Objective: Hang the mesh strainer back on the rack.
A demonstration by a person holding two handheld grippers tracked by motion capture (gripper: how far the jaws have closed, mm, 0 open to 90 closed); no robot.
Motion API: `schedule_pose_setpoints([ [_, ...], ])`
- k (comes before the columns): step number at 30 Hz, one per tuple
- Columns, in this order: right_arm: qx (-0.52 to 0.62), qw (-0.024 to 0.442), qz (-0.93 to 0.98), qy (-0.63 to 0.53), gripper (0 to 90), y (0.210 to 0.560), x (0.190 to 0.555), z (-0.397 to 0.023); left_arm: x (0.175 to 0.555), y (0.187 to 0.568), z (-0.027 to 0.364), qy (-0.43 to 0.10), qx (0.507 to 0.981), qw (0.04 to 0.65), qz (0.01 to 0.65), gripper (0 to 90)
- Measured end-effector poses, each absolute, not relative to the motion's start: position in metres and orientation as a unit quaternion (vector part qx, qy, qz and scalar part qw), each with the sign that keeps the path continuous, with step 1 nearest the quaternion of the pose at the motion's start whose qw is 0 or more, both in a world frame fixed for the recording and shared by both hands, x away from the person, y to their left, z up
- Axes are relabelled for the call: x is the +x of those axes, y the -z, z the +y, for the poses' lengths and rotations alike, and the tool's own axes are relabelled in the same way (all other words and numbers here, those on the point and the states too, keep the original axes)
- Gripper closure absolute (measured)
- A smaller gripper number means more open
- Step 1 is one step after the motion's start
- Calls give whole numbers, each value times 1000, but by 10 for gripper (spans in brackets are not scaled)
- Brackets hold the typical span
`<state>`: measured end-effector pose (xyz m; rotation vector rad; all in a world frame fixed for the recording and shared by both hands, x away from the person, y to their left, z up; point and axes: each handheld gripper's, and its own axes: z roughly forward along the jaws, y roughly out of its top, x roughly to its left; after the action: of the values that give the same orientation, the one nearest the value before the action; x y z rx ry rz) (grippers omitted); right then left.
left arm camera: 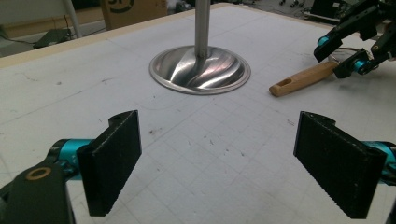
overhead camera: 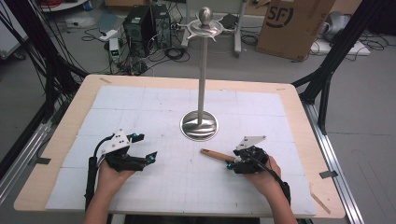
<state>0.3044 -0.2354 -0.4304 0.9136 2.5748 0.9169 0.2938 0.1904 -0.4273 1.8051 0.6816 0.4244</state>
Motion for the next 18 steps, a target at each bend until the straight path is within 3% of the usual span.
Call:
schedule_pose_setpoints([
  [4, 320, 112, 888, -312, 604, 433, 305, -236, 294, 427, 191, -180, 763, 550, 289, 156],
  [12, 324, 124, 889, -298, 671, 430, 303, -237, 294, 427, 190, -179, 763, 551, 288, 156],
  [18, 316, 127, 898, -279, 668, 427, 303, -233, 294, 428, 190, -178, 763, 550, 289, 156],
])
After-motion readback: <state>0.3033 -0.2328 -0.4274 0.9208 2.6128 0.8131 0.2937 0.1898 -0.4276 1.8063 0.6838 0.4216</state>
